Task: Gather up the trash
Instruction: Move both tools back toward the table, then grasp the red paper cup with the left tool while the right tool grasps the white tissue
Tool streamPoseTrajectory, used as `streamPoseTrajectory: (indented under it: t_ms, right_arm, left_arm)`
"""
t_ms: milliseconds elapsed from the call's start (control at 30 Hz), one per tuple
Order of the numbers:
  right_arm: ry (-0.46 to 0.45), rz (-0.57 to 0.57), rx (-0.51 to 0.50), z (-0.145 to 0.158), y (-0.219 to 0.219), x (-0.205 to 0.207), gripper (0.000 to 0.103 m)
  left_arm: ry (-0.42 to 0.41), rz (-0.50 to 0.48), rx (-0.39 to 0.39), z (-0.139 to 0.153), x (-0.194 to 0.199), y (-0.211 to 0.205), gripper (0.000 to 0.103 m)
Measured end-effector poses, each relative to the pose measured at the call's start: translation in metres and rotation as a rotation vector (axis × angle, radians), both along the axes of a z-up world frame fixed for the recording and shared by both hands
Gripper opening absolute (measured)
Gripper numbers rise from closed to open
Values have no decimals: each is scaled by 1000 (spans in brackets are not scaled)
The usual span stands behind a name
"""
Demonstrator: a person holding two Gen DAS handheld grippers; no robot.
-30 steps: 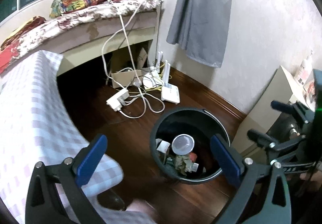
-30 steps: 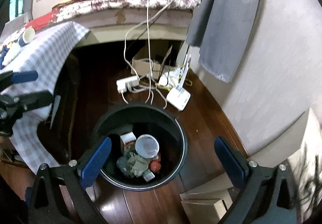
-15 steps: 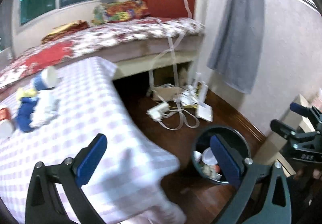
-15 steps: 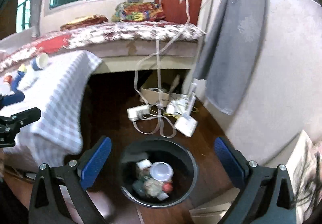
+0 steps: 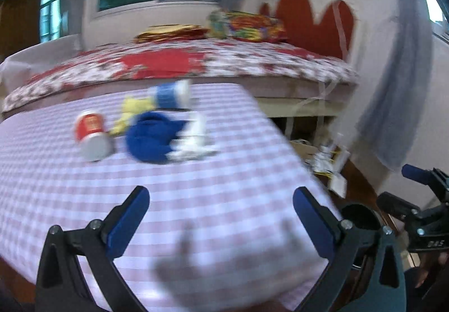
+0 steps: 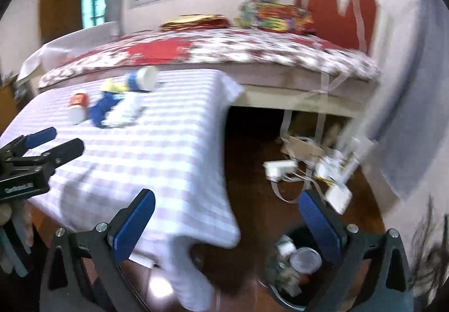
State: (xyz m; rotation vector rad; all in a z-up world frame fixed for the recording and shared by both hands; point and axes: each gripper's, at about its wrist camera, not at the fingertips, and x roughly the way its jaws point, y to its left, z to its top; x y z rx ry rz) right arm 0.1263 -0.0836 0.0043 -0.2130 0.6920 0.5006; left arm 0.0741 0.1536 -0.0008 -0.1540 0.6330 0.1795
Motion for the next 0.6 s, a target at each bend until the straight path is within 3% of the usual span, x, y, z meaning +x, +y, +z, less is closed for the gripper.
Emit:
streamPoseTrajectory:
  t_ms: [233, 367, 600]
  right_arm:
    - [-3, 132, 24, 4, 89, 8, 103]
    - [1, 187, 24, 5, 133, 15, 91]
    - [35, 219, 17, -6, 184, 43, 79]
  left_arm:
    - [6, 167, 15, -4, -16, 80, 102]
    - [12, 209, 8, -8, -20, 107, 99]
    - [29, 231, -26, -19, -5, 137, 91]
